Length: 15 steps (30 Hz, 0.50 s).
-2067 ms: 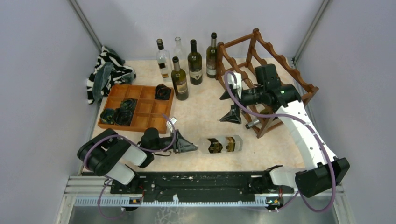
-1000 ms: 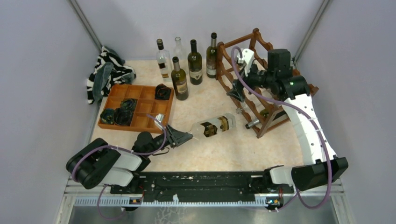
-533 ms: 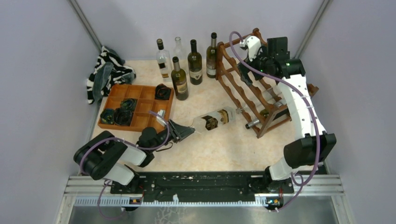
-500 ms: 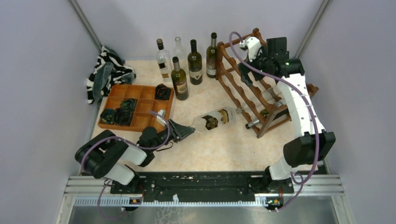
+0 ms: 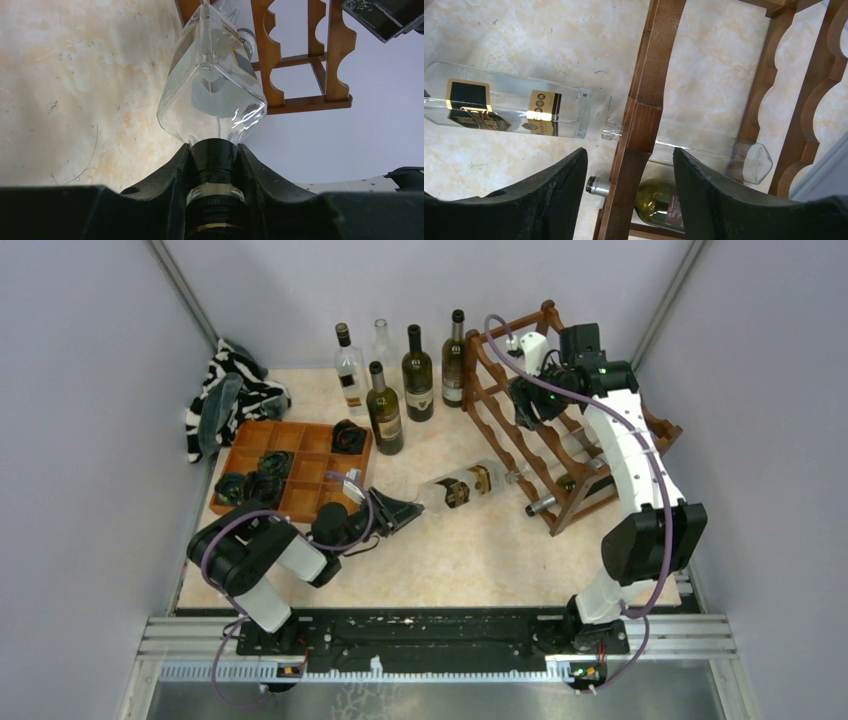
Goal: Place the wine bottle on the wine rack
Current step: Place the wine bottle in the wine rack.
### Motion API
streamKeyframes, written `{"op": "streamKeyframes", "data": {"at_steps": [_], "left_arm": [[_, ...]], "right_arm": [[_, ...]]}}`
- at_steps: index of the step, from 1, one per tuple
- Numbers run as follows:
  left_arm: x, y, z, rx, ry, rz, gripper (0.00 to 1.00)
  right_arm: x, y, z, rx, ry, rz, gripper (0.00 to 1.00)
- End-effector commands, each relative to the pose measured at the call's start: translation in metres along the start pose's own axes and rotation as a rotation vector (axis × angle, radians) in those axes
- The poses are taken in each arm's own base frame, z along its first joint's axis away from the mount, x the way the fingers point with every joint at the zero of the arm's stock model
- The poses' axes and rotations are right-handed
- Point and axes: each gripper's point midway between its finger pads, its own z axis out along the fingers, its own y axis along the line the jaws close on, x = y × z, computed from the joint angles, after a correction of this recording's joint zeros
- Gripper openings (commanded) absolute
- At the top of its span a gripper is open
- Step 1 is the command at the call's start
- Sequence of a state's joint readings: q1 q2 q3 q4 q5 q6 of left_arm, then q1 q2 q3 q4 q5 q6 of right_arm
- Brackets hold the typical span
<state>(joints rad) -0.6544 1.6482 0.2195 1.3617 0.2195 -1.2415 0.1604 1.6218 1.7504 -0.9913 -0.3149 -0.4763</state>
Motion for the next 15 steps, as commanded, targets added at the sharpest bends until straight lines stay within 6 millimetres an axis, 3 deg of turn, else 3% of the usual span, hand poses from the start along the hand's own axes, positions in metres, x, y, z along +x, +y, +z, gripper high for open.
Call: {"op": "streamKeyframes", "data": {"at_steps": [1,6,15], "left_arm": [[-0.030,-0.092,0.003,0.356,-0.107,0.045,0.00],[-0.031,-0.089,0.006,0.356,-0.113,0.043,0.00],[-0.034,-0.094,0.013,0.383,-0.121,0.030,0.00]], "right_arm": [[-0.009,-0.008,-0.001,0.026,-0.028,0.018,0.61],[-0.002,-0.014,0.005,0.043,-0.010,0.049,0.47],[0.000,-0.013,-0.002,0.035,-0.023,0.094,0.08]]}}
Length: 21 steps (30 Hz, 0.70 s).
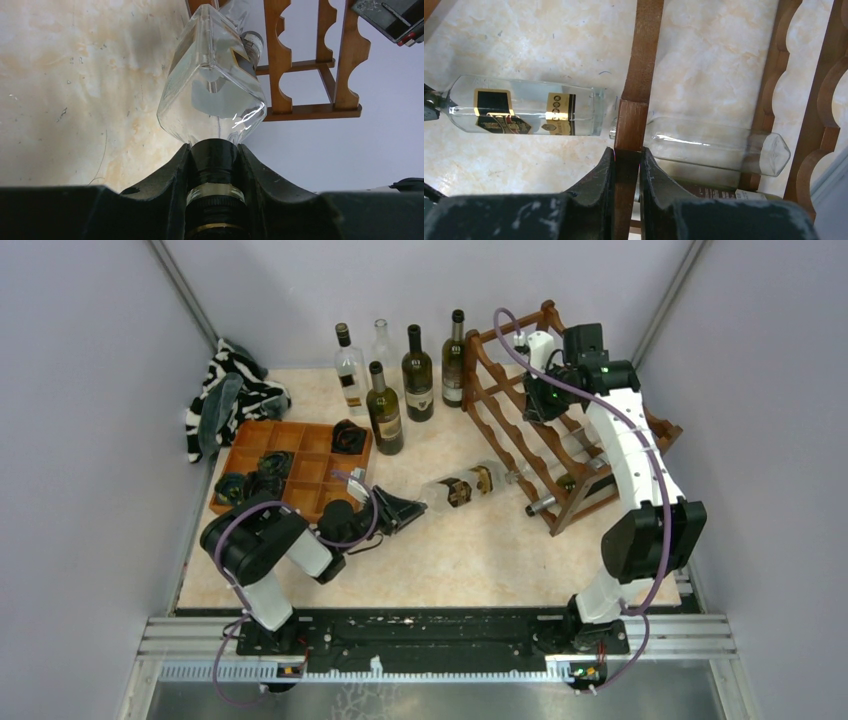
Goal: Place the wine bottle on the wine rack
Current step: Place the wine bottle in the wine rack.
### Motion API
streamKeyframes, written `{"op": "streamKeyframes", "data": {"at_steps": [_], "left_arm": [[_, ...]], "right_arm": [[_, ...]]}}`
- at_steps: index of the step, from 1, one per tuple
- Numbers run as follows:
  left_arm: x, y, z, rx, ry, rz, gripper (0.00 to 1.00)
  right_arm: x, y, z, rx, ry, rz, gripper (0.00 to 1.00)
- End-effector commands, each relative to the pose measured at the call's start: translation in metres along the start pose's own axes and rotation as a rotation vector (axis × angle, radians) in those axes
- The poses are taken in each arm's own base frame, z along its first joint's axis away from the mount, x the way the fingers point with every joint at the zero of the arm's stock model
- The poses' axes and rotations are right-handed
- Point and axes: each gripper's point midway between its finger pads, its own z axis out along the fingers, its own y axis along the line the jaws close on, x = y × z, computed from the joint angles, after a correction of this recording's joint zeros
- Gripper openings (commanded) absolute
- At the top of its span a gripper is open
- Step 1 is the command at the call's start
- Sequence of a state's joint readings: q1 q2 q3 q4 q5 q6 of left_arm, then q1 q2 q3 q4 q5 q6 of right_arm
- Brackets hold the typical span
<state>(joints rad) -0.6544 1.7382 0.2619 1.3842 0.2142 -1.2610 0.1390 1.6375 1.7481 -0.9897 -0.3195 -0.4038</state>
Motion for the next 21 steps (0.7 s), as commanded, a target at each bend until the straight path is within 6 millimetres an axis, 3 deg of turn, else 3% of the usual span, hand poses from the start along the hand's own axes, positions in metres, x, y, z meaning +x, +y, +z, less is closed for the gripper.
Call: {"op": "streamKeyframes", "data": {"at_steps": [1,5,21], "left_arm": [[-0.032,-0.107,-0.002,0.411,-0.120,0.051,0.00],[-0.035,-0.110,-0.001,0.424,-0.135,0.046,0.00],[-0.041,-0.116,-0.001,0.444,-0.163,0.038,0.00]], "right_arm": [[-0.007,-0.007,-0.008,0.028,-0.042,0.003,0.06],[-0.008,-0.002,-0.014,0.015,-0.057,0.012,0.00],[-0.008,0.010,-0.040,0.025,-0.105,0.002,0.00]]}}
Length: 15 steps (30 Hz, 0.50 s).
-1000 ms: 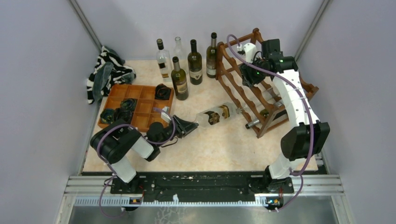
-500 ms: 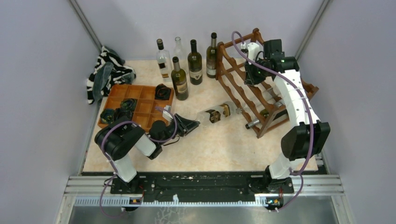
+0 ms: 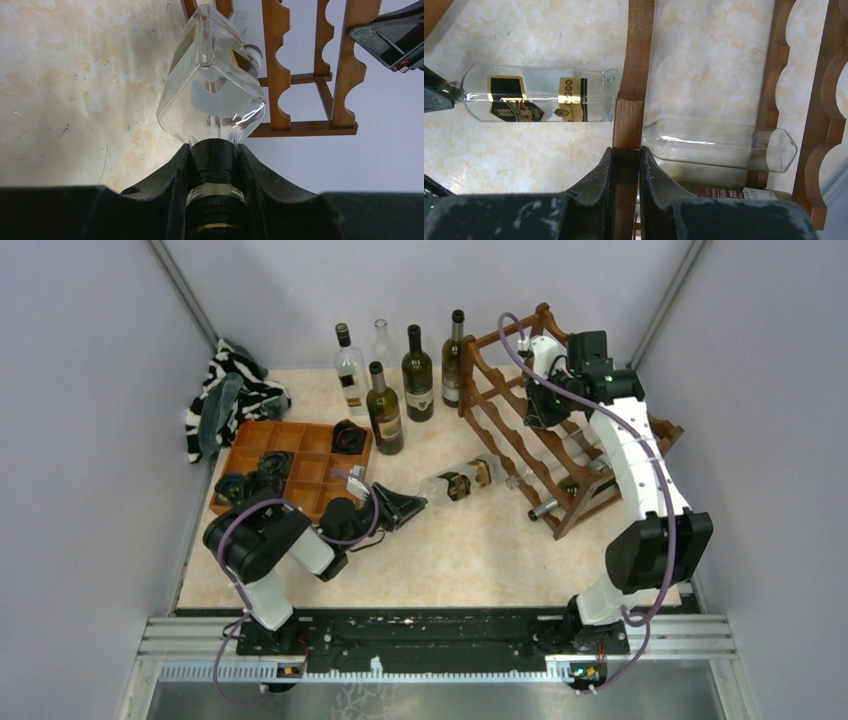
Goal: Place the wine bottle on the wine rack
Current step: Place the wine bottle in the wine rack.
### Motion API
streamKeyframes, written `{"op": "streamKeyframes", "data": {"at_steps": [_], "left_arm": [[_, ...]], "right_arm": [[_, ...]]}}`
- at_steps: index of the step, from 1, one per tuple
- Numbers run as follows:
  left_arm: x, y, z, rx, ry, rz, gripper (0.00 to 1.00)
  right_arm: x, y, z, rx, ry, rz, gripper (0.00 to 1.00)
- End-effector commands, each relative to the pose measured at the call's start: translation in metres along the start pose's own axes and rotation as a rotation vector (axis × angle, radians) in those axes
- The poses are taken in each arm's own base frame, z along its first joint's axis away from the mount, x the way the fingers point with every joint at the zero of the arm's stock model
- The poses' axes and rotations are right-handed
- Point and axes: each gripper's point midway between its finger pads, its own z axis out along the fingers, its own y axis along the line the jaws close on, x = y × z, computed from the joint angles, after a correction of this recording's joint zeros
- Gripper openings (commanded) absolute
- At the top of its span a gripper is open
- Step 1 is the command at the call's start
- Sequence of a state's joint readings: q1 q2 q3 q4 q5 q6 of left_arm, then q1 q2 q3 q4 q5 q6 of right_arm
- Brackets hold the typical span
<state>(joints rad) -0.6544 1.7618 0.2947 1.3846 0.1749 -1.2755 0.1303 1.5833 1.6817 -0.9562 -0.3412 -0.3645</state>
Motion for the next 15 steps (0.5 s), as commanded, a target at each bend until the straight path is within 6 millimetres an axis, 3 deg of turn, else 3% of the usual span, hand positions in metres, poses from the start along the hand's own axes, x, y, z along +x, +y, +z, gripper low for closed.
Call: {"op": "streamKeyframes", "data": {"at_steps": [1,15], "left_arm": [[-0.031,-0.117,-0.009,0.449,-0.121,0.041,0.00],[-0.034,-0.122,0.003,0.463,-0.153,0.008,0.00]], "right_arm": [[-0.013,0.005,-0.036,0.033,-0.083,-0.037,0.00],[-0.012,0.019,-0.048,-0.001,-0.114,-0.028,0.00]]}}
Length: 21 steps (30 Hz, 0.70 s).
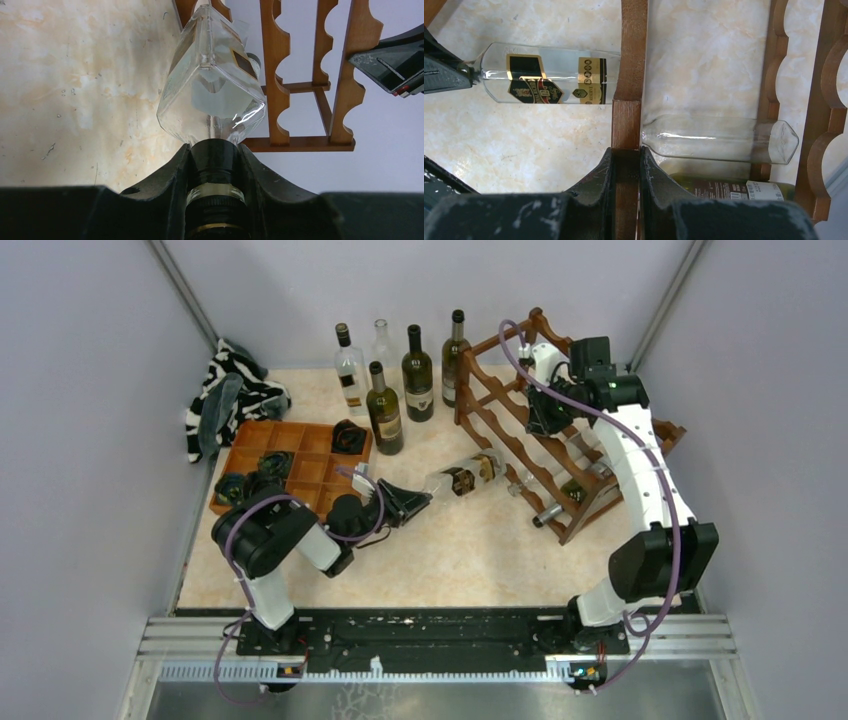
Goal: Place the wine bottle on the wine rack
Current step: Place the wine bottle in the wine rack.
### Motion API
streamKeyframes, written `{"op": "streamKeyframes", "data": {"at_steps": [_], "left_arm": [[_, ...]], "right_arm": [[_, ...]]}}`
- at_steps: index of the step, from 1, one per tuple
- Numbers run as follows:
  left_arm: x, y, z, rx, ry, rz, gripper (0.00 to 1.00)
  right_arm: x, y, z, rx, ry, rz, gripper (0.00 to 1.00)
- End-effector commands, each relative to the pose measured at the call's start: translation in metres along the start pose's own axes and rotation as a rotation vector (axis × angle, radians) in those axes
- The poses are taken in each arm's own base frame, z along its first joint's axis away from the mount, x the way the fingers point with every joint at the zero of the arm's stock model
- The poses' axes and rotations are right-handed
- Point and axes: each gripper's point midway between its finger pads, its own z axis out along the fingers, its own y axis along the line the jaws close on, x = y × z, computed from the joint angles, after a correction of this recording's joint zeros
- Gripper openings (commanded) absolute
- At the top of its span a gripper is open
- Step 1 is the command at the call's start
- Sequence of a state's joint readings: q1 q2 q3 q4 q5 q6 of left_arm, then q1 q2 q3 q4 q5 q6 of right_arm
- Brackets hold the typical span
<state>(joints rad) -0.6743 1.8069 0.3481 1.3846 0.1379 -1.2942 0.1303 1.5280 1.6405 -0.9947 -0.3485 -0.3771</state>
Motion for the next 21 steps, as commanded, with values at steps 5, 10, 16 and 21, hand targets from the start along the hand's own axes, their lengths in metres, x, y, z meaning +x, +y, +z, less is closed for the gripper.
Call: {"op": "streamKeyframes", "data": {"at_steps": [5,10,16,21], "left_arm": [[-0.033,-0.127,-0.009,0.479,-0.133,0.007,0.00],[-0.034,-0.135,-0.006,0.503,-0.128,-0.005,0.00],[-0.034,-0.143,-0.007,0.524,-0.124,-0.018,0.00],[-0.034,-0.135,-0.001,0.503,-0.119,-0.031,0.00]], "right_arm": [[-0.023,0.012,-0.036,0.006,-0.136,-0.025,0.00],[-0.024,0.012,-0.037,0.007,-0.145,-0.029,0.00],[-0.024,0.012,-0.036,0.004,-0.149,-0.027,0.00],[-0.026,0.014,-0.035,-0.006,-0.154,-0.026,0.00]]}}
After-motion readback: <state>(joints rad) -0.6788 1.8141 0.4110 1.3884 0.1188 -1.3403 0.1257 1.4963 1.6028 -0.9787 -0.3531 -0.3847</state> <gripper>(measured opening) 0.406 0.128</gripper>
